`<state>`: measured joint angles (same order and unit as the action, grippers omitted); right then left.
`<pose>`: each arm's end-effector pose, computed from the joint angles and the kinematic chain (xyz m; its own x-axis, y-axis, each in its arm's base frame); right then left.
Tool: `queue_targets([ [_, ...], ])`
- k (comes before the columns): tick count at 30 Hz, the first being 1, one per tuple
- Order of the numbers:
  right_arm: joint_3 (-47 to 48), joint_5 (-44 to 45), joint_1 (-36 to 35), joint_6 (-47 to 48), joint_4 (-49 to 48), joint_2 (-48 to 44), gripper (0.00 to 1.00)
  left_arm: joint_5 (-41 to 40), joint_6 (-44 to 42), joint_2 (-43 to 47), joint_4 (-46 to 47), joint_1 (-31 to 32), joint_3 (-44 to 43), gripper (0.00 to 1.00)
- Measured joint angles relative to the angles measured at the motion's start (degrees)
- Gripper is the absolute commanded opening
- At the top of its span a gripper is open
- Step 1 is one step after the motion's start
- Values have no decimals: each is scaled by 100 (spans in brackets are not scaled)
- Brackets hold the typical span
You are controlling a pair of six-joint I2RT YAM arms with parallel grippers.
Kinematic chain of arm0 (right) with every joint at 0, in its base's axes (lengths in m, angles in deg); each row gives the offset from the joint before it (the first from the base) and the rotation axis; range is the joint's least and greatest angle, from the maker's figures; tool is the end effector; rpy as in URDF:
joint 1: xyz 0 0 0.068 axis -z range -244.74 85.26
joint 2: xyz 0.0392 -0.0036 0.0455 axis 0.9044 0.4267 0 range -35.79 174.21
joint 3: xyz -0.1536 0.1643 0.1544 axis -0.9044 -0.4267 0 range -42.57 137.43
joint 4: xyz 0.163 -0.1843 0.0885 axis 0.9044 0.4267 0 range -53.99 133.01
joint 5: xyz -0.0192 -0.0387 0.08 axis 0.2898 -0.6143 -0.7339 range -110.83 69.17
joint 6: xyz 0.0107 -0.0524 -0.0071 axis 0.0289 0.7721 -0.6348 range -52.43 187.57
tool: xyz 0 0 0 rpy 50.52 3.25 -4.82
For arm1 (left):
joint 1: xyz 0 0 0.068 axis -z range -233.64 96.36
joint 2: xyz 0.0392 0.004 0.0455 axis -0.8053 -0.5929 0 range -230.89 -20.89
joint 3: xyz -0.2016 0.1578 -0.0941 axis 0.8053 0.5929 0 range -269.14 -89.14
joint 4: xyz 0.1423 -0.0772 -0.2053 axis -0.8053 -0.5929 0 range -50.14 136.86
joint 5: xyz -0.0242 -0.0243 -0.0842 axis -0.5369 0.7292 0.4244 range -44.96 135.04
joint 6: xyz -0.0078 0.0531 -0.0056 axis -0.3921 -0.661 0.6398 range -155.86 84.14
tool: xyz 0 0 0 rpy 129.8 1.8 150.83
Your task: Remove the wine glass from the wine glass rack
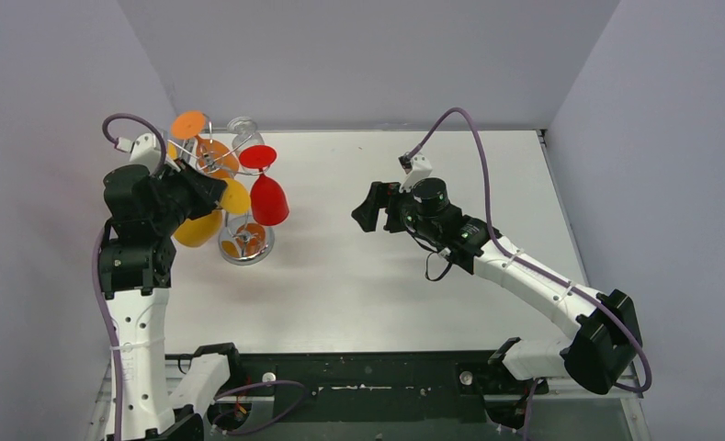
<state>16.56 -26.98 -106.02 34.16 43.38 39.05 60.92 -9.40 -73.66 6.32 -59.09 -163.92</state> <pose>0.2258 0.2033 0.3168 -0.6480 0.1597 -0.7447 -0.4470 0.7119 0.5416 0.1678 0.0063 0.4366 -0.3576 -0.4647 -0.8101 0.0084 0.8658 -0.5003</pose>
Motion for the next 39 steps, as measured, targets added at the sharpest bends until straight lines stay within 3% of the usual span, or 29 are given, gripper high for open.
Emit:
queue_targets([
  [28,142,87,4,122,179,-7,100,-577,1700,376,195,-81,404,0],
  [39,142,131,37,122,254,-7,100,-850,2000,450,160,-92,363,0],
])
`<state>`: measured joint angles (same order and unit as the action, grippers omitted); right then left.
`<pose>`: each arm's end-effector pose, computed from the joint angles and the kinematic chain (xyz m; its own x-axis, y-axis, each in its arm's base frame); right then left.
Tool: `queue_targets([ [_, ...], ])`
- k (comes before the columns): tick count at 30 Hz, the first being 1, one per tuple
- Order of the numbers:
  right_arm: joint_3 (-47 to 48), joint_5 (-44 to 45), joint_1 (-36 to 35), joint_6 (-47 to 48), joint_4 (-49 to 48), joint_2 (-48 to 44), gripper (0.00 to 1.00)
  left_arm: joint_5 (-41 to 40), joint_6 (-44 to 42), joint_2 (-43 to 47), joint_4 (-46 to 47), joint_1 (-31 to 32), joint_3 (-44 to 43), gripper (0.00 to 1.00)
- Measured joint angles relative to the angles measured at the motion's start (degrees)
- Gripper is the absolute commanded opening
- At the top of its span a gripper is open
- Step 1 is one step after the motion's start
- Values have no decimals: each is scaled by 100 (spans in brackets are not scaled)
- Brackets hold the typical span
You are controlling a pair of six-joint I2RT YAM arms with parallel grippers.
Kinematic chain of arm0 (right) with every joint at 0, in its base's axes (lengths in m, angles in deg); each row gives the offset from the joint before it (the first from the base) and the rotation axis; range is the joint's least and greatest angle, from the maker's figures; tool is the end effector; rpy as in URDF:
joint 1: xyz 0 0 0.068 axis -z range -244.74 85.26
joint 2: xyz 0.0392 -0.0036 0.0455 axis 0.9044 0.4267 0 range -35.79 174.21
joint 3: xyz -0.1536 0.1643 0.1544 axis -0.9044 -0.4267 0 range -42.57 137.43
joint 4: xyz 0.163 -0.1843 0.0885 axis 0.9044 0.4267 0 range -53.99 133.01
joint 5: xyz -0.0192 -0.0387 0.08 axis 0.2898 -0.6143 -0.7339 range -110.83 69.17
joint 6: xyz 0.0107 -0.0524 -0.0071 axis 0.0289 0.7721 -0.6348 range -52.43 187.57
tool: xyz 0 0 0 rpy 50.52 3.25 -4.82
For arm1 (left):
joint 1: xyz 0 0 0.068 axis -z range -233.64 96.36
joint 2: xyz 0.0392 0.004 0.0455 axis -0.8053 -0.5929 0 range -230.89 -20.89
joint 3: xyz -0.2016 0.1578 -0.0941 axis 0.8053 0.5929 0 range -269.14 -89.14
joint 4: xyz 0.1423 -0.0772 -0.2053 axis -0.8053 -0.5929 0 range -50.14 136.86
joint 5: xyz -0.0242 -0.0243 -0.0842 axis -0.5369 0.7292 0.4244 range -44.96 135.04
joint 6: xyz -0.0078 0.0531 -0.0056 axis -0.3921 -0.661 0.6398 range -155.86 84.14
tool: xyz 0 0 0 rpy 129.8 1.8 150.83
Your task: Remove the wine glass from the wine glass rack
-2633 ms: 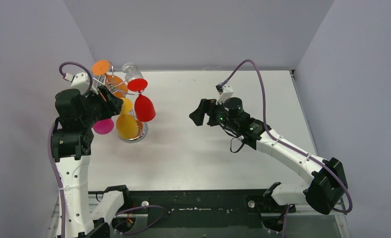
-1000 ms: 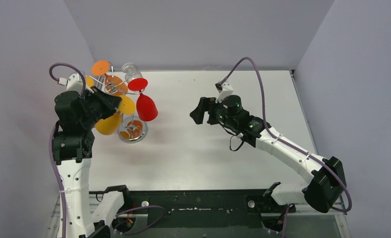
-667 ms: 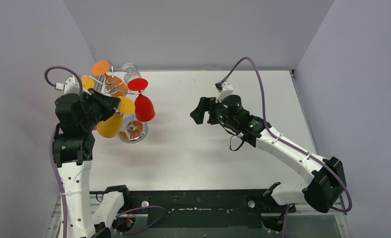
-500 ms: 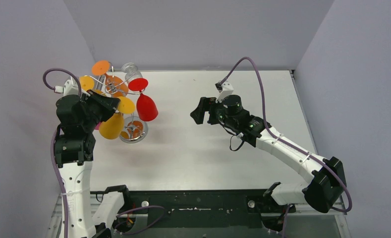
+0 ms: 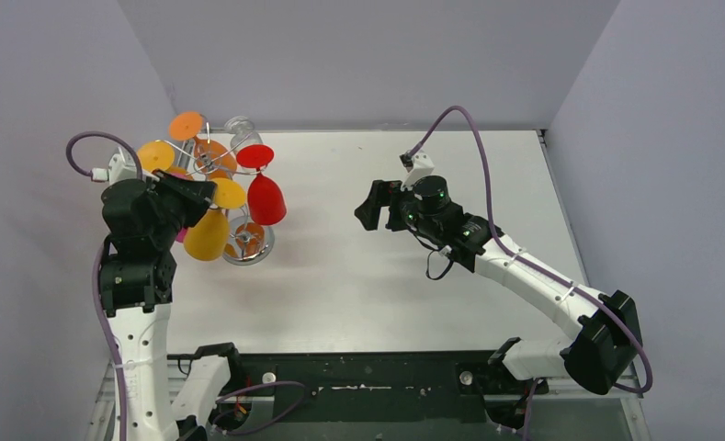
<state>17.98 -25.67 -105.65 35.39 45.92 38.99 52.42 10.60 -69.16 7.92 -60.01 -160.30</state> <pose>0.2269 0.2006 0.3214 -0.6402 0.1475 -0.7539 -0.4368 0.7374 0.5152 0.1513 0.0124 0.4308 -0.1984 -0.7455 -0.6362 -0.1905 0.6661 -0.7211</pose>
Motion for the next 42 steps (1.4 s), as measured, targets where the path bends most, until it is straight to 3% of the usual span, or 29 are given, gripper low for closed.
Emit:
queue_targets([
  [23,42,9,9,-4,39,0,100,-748,402,372,-131,0,22,0],
  [33,42,13,11,0,44,0,100,-739,857,468,518,0,654,0],
  [42,42,15,11,0,44,0,100,-723,883,356,723,0,684,0],
])
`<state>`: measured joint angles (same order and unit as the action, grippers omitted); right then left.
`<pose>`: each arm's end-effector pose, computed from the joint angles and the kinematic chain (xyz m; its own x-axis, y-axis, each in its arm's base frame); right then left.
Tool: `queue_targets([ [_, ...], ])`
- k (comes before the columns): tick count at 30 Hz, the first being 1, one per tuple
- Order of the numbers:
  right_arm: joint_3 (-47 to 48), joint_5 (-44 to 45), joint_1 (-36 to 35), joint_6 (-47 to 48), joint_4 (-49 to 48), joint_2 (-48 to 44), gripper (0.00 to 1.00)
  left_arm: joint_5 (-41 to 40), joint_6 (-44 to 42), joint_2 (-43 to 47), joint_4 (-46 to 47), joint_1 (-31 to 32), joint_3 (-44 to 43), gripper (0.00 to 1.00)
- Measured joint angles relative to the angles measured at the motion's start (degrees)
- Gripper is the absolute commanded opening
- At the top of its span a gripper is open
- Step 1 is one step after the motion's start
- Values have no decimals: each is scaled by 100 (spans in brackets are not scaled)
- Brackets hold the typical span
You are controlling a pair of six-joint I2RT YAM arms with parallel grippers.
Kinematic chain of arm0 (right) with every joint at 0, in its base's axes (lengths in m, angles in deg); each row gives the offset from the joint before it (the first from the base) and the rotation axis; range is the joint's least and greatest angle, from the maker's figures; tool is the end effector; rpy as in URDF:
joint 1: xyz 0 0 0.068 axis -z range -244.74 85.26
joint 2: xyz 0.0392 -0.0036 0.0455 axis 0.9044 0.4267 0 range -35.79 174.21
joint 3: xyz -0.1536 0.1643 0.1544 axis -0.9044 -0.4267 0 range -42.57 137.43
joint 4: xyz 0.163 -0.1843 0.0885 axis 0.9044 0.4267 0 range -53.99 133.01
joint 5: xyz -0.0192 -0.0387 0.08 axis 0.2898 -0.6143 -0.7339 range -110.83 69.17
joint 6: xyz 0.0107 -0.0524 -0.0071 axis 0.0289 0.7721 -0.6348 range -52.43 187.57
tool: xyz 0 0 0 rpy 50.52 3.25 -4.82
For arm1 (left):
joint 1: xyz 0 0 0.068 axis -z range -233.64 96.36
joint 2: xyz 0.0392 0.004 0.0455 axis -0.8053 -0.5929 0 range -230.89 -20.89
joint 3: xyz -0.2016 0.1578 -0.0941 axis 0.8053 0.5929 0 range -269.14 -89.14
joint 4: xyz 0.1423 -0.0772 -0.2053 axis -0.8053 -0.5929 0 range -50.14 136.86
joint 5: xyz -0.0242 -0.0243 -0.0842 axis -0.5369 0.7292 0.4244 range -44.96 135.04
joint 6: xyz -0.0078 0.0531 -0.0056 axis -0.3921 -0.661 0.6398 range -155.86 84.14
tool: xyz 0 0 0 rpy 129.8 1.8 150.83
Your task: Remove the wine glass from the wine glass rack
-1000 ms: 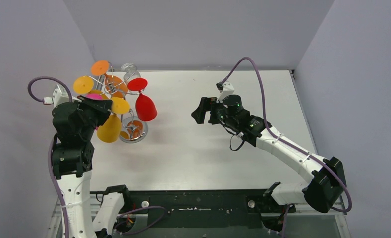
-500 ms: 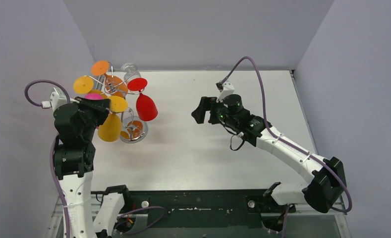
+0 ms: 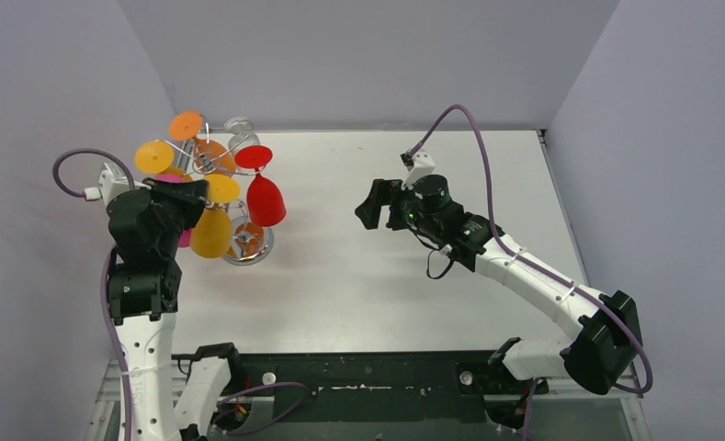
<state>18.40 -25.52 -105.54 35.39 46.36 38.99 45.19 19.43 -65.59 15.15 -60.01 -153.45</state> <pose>0.2274 0.2001 0.3232 -0.6392 0.1495 -0.7543 -0.4338 0.7398 0.5143 0.1493 0.0166 0.4149 -0.0295 -0.8305 -0.5563 -0.2330 0.5469 -0.8041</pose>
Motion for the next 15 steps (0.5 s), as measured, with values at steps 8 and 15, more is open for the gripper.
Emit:
queue_targets([
  [8,0,-4,26,-2,0,0,100,-164,-144,221,-264,0,-308,0],
  [15,0,-7,26,-4,0,0,100,-345,-192,468,-369,0,-313,0],
])
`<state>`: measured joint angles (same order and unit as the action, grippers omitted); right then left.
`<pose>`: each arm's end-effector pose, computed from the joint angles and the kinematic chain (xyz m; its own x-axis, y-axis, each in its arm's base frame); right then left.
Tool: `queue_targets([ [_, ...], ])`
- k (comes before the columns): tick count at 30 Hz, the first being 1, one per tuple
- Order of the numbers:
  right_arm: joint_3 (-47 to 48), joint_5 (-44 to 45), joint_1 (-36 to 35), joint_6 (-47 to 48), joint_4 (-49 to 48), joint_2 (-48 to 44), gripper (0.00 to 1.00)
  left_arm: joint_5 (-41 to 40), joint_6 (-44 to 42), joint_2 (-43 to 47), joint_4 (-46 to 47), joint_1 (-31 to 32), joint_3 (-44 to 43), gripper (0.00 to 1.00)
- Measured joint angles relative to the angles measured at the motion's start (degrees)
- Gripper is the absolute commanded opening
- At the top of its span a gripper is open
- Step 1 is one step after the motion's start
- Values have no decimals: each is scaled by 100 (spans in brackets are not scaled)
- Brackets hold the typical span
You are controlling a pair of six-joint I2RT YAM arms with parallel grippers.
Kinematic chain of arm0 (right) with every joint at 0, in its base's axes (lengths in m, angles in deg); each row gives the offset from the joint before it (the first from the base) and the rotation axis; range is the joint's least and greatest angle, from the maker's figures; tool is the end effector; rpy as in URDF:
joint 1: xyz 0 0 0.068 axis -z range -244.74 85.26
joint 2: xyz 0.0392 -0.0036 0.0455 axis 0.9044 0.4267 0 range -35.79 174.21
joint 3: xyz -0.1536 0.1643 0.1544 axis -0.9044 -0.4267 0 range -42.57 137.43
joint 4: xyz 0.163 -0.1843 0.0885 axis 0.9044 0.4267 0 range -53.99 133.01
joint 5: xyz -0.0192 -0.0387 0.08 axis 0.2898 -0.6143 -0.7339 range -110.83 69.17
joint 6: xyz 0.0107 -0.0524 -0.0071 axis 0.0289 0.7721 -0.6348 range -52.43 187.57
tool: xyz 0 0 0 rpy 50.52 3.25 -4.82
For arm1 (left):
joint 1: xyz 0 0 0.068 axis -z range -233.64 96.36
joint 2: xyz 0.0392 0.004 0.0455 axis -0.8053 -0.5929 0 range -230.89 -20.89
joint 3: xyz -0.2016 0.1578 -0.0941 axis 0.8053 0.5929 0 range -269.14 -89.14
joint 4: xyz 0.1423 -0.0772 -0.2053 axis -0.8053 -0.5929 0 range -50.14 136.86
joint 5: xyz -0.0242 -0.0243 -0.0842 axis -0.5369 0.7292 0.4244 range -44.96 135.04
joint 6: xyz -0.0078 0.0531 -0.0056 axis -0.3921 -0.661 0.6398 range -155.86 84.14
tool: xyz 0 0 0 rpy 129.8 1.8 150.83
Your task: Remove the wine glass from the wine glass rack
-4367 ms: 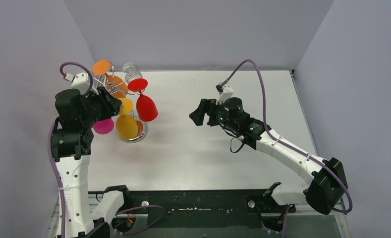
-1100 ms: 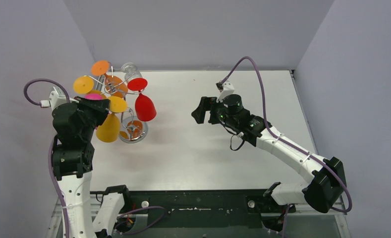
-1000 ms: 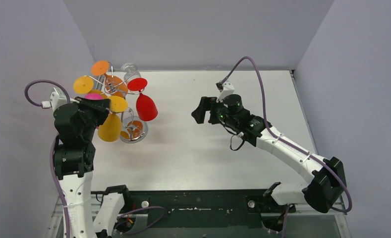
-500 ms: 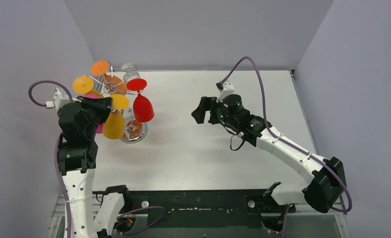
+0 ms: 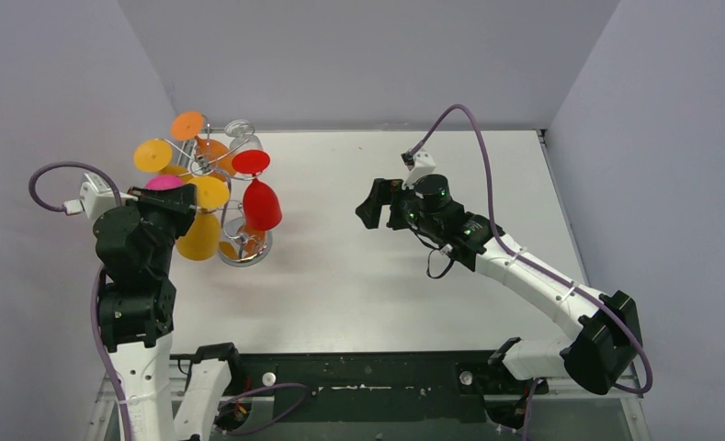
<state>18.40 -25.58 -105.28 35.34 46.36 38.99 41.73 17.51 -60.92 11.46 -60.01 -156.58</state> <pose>0.2283 0.1991 0.3232 -0.6393 0.1527 -0.7537 -0.4305 0.7411 0.5153 0.1153 0.0150 0.4340 0.0521 -0.8004 -0.5973 -0.2109 0.5758 -0.7899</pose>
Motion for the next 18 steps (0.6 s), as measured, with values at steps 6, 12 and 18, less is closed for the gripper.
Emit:
queue_targets([
  [6,0,-2,0,-4,2,0,100,-157,-2,-2,-61,0,0,0],
  [12,0,-9,0,-7,-2,0,100,-348,155,140,186,0,299,0],
  [18,109,-63,0,-17,-4,79,100,-433,387,109,555,0,538,0],
])
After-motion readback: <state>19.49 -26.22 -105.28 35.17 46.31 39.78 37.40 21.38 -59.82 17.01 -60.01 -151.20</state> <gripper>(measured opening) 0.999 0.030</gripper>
